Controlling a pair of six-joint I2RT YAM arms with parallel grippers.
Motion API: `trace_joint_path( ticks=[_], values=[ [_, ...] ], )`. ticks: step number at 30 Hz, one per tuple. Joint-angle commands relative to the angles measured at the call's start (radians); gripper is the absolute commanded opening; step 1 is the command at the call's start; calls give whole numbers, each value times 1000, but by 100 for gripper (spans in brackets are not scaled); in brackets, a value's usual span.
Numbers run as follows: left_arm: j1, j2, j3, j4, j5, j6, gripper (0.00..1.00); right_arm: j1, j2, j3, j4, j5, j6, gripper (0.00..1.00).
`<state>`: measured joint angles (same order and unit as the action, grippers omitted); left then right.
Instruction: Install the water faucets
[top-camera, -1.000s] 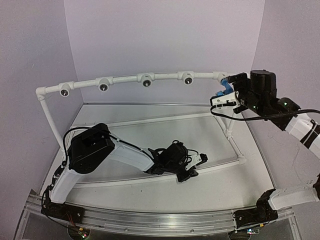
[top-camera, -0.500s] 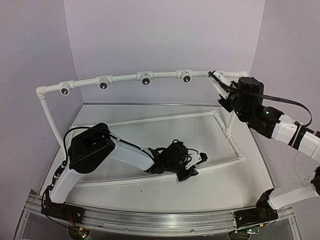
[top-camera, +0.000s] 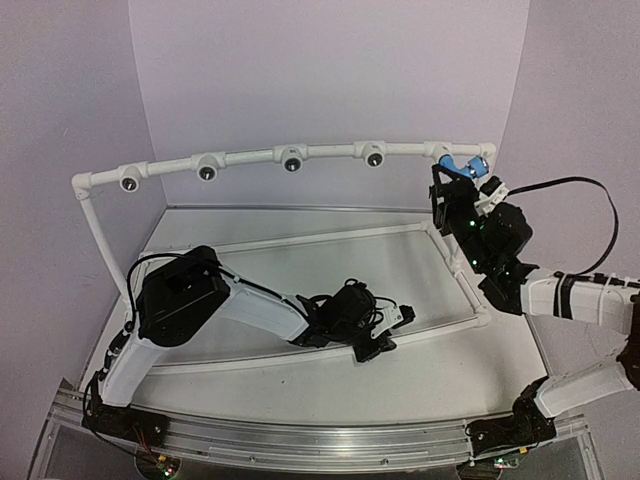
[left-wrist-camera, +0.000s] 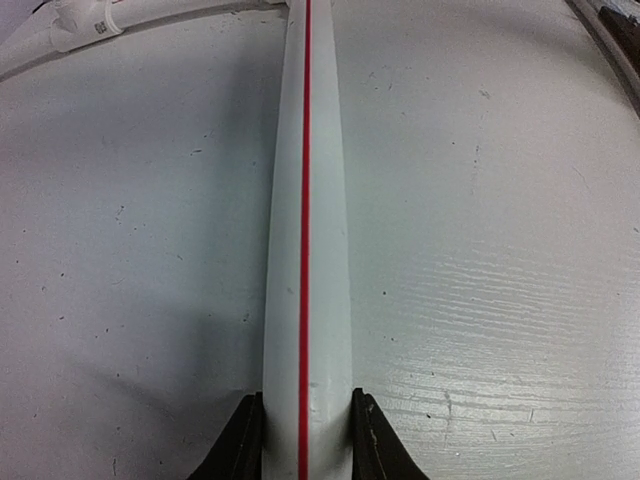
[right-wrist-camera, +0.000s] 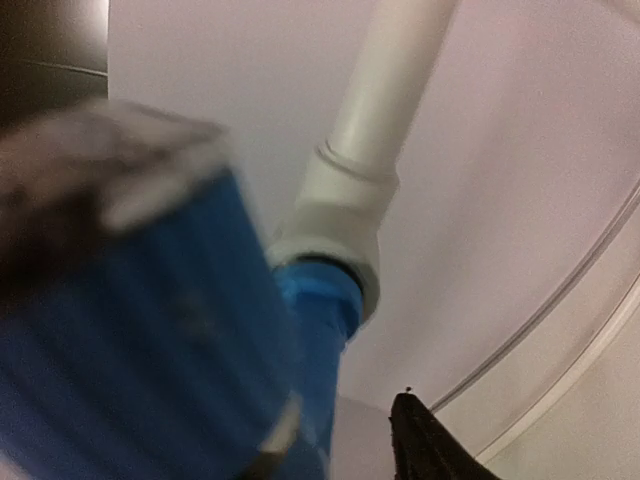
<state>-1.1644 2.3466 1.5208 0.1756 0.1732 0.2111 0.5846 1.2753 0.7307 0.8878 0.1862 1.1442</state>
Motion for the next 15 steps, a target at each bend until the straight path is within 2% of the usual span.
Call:
trace_joint_path(
  ticks=[1,5,9,13,15],
  values=[
    [-43,98,-38,-229,117,27,0,9,-114,-112,91,-175,51,80],
    [-43,97,-39,-229,118,25,0,9,-321,-108,-384,-111,-356,97],
    [-43,98,-37,-230,121,25,0,9,-429,24,-843,-59,-935,98],
    [-43,100,-34,-231,125,27,0,9,-448,182,-1079,0,-1478,98],
    [-42,101,-33,-232,125,27,0,9,-440,267,-1144,6,-1653,98]
  ],
)
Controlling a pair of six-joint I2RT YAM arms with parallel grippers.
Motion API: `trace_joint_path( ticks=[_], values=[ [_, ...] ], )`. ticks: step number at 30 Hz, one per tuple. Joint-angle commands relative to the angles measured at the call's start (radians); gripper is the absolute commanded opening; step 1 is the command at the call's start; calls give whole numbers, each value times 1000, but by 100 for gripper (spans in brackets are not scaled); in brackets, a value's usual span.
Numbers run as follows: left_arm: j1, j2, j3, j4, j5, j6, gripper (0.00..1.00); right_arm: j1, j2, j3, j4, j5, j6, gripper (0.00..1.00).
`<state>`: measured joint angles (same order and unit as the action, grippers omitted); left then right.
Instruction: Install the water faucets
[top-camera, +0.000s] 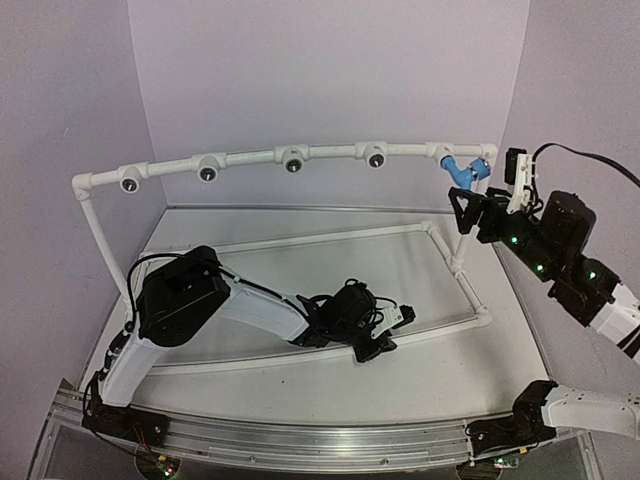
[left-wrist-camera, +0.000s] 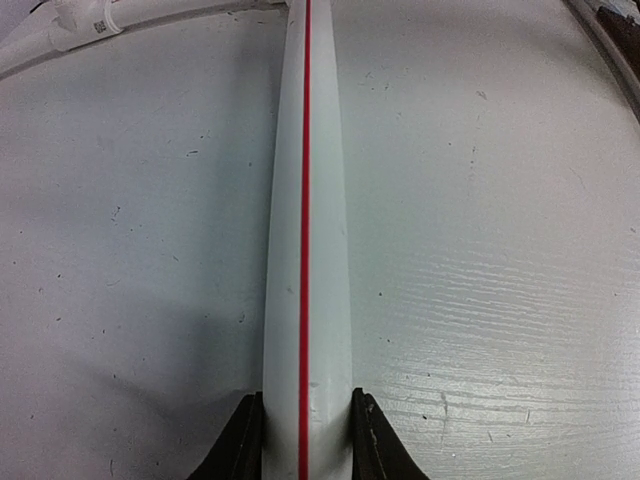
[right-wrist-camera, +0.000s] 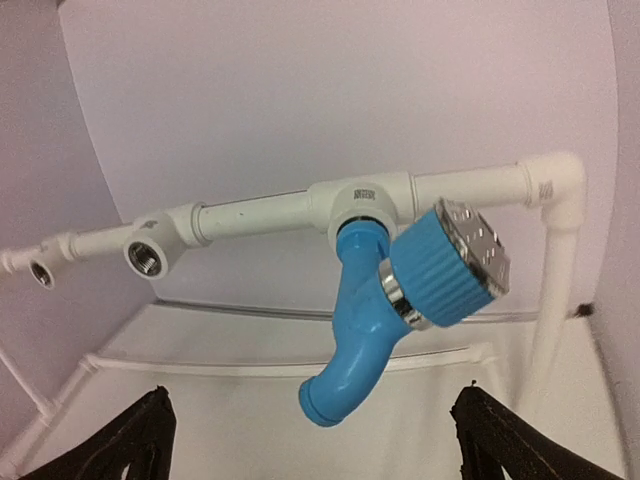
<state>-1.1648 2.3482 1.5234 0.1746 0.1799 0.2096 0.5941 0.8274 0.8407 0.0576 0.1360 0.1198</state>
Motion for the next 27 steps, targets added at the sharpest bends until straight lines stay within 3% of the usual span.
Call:
trace_joint_path(
  ticks=[1,6,14,18,23,27],
  values=[
    [-42,99,-34,-231,118,27,0,0,16,203,-344,46,-720,98],
    [-42,98,-37,-231,116,27,0,0,80,363,-451,24,-1135,98],
    [-42,99,-34,-232,115,25,0,0,217,386,-453,237,-1587,98],
    [-42,101,-30,-235,116,26,0,3,244,343,-324,273,-1718,98],
    [-42,106,-25,-239,115,28,0,18,282,252,18,329,-1862,98],
    [-41,105,-25,-239,116,29,0,28,324,212,124,360,-1909,85]
  ],
)
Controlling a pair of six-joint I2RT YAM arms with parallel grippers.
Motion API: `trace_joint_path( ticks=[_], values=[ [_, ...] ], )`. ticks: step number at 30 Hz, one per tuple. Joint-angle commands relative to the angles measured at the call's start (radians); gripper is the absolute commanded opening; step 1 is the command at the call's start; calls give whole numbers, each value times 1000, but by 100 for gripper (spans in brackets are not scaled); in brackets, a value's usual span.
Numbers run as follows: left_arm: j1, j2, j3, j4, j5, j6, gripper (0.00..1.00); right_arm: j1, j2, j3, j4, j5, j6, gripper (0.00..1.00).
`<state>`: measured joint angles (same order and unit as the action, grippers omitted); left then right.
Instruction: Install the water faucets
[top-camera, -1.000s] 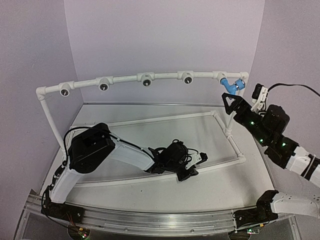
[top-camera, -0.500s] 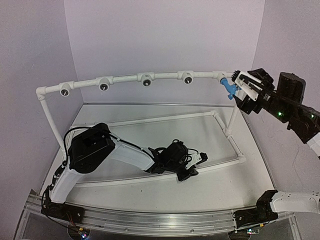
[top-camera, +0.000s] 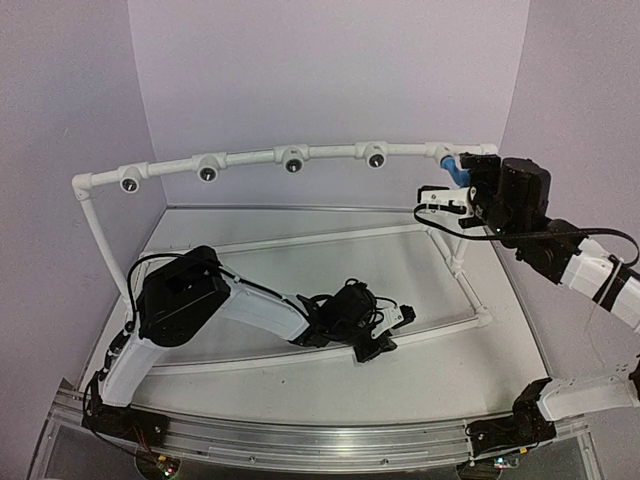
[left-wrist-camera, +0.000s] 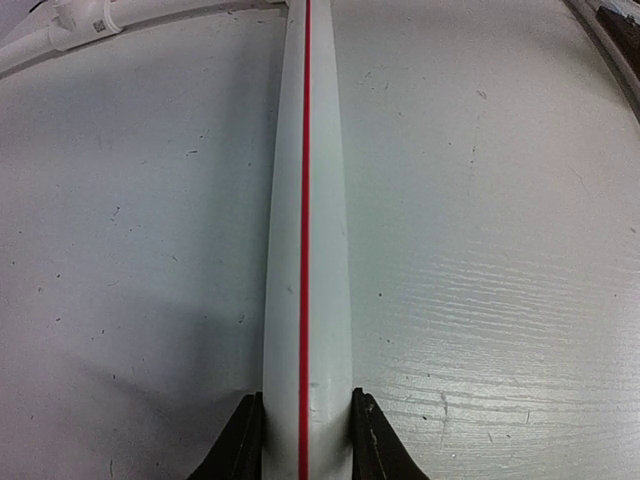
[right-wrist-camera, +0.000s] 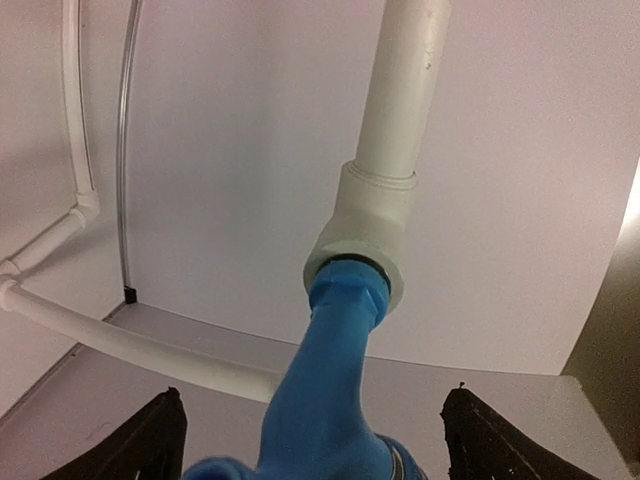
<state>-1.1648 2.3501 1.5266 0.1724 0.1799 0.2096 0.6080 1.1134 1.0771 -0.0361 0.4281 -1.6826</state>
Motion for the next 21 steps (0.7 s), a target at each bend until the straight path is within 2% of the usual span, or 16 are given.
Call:
trace_joint_path(
  ticks=[1,4,7,10,13,16,17,20,21],
  values=[
    [-41,104,-29,-237,115,27,0,16,45,-27,222,77,-97,76],
    [-40,101,-31,-237,114,27,0,25,56,-29,237,88,3,54],
    [-40,101,-31,-237,116,28,0,29,66,-17,236,107,139,41],
    [-41,103,-28,-237,117,27,0,37,95,9,236,160,356,17],
    [-41,104,-28,-237,118,27,0,36,119,35,225,198,669,1],
    [-41,103,-28,-238,118,28,0,36,113,48,181,167,998,0],
    [-41,102,-29,-238,118,28,0,36,106,44,175,152,1160,0],
    [-41,102,-29,-238,118,28,0,31,67,11,157,24,1526,0],
    [-41,101,-29,-238,118,27,0,27,56,0,165,-11,1706,0]
  ],
)
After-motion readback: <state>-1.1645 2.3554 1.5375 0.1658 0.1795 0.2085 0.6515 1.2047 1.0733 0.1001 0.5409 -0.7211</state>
